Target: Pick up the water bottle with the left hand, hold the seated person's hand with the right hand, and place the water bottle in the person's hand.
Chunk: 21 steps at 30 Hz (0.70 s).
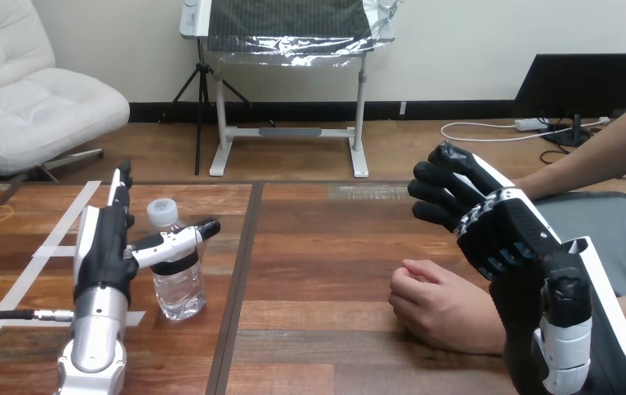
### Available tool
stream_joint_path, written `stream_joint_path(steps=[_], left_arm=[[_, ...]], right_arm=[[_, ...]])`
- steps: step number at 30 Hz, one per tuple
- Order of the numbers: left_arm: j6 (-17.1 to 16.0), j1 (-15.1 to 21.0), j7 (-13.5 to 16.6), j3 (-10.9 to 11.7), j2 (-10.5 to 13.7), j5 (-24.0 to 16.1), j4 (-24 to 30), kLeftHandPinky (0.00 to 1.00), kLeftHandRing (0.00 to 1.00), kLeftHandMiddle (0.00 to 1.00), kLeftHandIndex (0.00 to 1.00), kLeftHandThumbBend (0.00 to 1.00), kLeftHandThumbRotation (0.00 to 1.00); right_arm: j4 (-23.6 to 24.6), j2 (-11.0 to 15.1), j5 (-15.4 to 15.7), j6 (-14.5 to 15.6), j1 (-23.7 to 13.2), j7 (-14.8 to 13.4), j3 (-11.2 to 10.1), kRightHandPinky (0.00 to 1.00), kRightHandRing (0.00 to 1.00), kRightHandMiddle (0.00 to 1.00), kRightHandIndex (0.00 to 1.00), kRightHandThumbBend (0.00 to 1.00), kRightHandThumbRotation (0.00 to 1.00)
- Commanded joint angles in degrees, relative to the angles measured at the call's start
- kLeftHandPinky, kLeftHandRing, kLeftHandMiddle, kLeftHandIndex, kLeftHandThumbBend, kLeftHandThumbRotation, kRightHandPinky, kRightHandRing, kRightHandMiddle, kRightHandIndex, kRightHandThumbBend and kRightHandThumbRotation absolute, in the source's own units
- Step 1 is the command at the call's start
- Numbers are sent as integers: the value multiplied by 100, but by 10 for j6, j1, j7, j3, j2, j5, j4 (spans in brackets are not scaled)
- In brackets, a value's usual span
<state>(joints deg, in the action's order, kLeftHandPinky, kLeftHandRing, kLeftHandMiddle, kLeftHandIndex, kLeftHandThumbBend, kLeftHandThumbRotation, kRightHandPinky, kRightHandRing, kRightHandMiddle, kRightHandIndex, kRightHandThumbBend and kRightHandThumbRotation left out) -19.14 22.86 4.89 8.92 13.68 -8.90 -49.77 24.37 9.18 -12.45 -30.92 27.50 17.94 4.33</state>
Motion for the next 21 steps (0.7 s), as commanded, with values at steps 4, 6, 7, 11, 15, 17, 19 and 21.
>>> stream_joint_path(steps=[4, 6, 7, 11, 15, 17, 19, 21], left_arm=[[4, 59, 3, -6, 6, 10, -23, 94, 100, 100, 100, 100, 20], [5, 61, 3, -7, 6, 10, -28, 94, 100, 100, 100, 100, 20], [6, 62, 4, -7, 6, 10, -31, 94, 100, 100, 100, 100, 20], [9, 66, 6, -8, 5, 9, -41, 94, 100, 100, 100, 100, 21], [17, 70, 8, -8, 4, 10, -50, 93, 100, 100, 100, 100, 21], [20, 72, 8, -9, 3, 10, -54, 93, 100, 100, 100, 100, 21], [23, 74, 7, -8, 2, 12, -58, 93, 100, 100, 100, 100, 21], [25, 76, 6, -7, 1, 14, -62, 93, 99, 100, 100, 100, 21]], right_arm=[[13, -1, -7, -3, -24, -1, -5, 83, 85, 86, 87, 74, 100], [14, -1, -8, -2, -24, -1, -5, 83, 85, 85, 87, 74, 100], [14, 0, -8, -2, -24, -1, -5, 83, 85, 85, 87, 74, 100], [15, 0, -10, -2, -24, 0, -6, 83, 84, 85, 87, 74, 100], [15, 1, -12, -1, -23, 1, -6, 83, 84, 85, 87, 74, 100], [15, 1, -13, -1, -23, 1, -6, 83, 84, 85, 87, 74, 100], [15, 1, -13, -1, -23, 1, -6, 83, 84, 85, 87, 73, 100], [15, 1, -13, -2, -23, 2, -6, 83, 84, 85, 87, 73, 100]])
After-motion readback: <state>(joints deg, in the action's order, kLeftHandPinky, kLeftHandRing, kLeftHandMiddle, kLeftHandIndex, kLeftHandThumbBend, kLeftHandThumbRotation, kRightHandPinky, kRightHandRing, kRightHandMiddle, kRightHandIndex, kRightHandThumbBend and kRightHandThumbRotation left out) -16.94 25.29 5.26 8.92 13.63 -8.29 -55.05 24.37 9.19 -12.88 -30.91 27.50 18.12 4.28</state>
